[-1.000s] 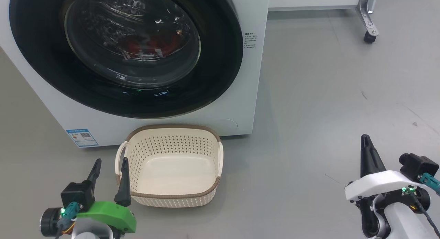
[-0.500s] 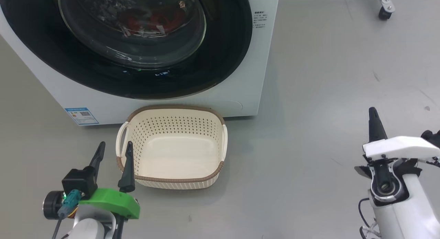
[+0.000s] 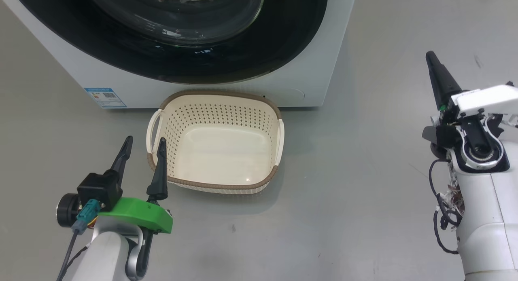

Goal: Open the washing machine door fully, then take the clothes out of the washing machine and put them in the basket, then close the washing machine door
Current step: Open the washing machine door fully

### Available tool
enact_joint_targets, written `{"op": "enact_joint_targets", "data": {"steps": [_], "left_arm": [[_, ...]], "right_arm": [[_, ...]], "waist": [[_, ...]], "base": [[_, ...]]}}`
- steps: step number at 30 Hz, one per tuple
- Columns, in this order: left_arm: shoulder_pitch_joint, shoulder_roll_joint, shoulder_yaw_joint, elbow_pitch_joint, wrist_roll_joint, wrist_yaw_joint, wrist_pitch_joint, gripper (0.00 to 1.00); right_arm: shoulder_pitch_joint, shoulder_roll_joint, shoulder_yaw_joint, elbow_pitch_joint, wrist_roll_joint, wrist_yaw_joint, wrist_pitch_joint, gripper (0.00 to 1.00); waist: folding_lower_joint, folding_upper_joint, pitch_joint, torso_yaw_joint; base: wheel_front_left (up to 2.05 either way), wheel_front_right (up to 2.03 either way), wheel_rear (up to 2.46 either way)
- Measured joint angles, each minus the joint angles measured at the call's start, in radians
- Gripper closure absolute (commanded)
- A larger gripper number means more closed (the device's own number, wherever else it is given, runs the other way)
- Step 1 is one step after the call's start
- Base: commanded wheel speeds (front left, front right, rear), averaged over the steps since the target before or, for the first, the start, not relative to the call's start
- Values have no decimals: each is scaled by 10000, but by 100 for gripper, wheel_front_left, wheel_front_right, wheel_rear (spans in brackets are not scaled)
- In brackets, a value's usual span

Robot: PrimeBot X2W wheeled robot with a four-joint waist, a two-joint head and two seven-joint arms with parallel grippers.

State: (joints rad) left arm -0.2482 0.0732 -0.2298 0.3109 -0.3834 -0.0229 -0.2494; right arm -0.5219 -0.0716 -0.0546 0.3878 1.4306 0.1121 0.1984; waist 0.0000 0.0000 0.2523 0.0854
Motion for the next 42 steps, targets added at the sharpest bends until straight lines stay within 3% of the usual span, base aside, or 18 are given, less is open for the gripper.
{"op": "enact_joint_targets", "data": {"steps": [4, 14, 19, 32, 42], "left_arm": [[-212, -79, -63, -27, 15, -56, 0, 0], [-618, -215, -196, -65, 69, -176, -27, 0], [-890, -286, -359, -63, 69, -265, -27, 0], [-1174, -384, -650, -50, 71, -360, -27, 0], [-1335, -430, -949, -21, 71, -453, -27, 0]], "right_arm": [[-639, -217, 0, 33, 219, -29, 637, 100], [-2181, -763, 92, 100, 606, -543, 1948, 100], [-2935, -1325, 33, 153, 577, -802, 2194, 100], [-4441, -1931, 295, 734, 520, -1513, 3058, 100], [-5090, -2274, 692, 1296, 102, -1680, 3379, 100]], "waist": [[0, 0, 287, 216], [1, 0, 1033, 766], [1, 0, 1342, 1091], [1, 0, 1937, 1940], [1, 0, 2234, 2530]], "base": [[0, 0, 0], [0, 0, 0], [0, 0, 0], [0, 0, 0], [0, 0, 0]]}}
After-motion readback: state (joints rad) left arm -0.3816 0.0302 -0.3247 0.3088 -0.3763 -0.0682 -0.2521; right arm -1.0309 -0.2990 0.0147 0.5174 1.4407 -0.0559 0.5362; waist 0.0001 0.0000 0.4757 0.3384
